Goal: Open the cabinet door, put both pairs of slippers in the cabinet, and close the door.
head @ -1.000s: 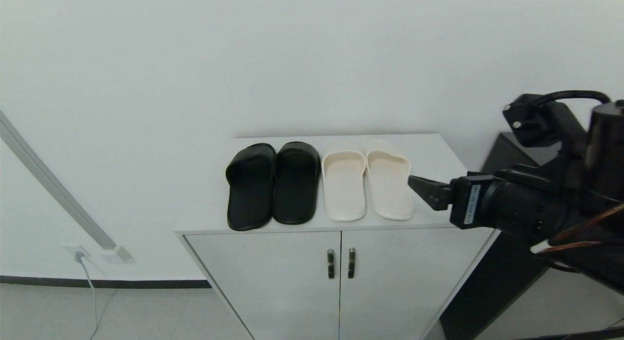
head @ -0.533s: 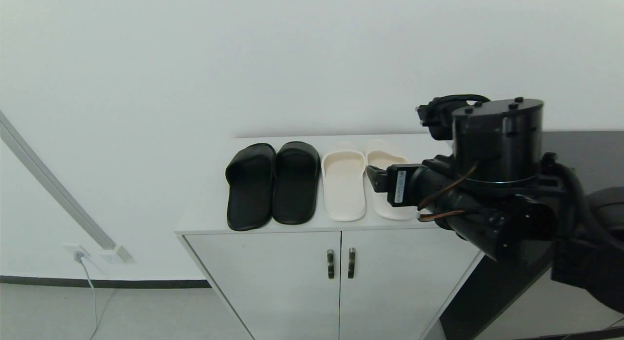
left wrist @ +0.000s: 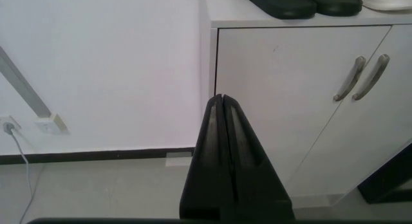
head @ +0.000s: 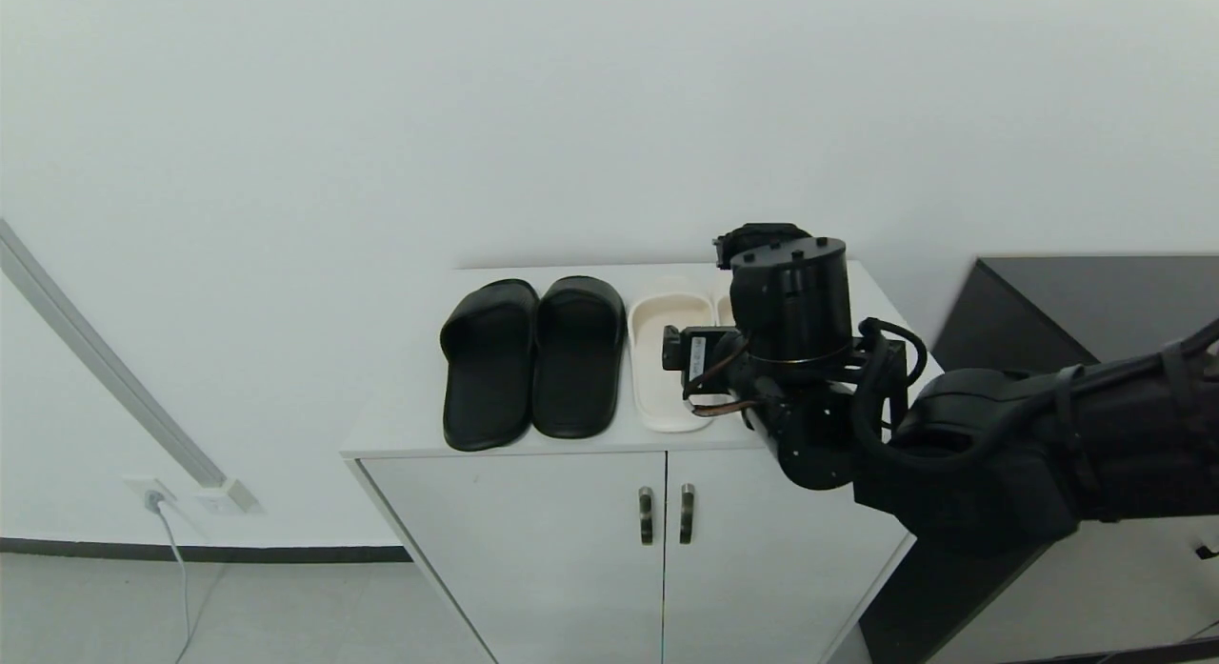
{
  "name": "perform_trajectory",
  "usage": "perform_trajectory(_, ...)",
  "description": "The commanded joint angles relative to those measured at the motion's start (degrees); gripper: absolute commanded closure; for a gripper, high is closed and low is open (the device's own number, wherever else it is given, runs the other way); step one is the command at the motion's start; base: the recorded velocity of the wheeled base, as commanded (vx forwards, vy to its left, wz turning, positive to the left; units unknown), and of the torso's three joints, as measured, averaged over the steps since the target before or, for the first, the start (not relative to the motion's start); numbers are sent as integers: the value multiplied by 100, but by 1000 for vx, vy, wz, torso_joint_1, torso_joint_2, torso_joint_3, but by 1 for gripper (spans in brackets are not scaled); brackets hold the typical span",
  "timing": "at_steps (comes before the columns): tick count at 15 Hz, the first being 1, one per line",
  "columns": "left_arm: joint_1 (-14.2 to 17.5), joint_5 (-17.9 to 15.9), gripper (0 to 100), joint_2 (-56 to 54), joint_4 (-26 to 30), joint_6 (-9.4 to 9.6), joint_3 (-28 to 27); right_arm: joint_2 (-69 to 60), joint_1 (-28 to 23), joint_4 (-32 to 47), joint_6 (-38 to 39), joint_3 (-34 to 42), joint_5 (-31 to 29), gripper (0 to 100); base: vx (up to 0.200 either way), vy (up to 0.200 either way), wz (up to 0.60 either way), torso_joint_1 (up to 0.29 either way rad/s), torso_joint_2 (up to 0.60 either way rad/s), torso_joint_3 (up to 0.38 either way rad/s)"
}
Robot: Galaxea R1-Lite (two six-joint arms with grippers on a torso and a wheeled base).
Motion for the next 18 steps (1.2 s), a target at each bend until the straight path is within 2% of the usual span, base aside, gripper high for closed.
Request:
perform_trajectory(1, 1, 4, 100, 0, -1, -1, 0, 283, -79, 12, -7, -197, -2, 0, 0, 0, 0, 0, 0, 0)
perform_trajectory(12, 1, 4, 100, 9, -1, -9, 0, 1338, -563, 117, -244, -1568, 33, 0, 0, 0, 0, 0, 0, 0)
perform_trajectory(17, -8, 4, 100, 0, -1, -9, 0, 1619, -738, 108, -350, -1955, 50, 0, 0, 0, 0, 0, 0, 0)
perform_trajectory(18, 1, 13, 100, 0, -1, -9, 0, 1654, -765, 108, -359, -2016, 50, 100, 0, 0, 0, 0, 0, 0)
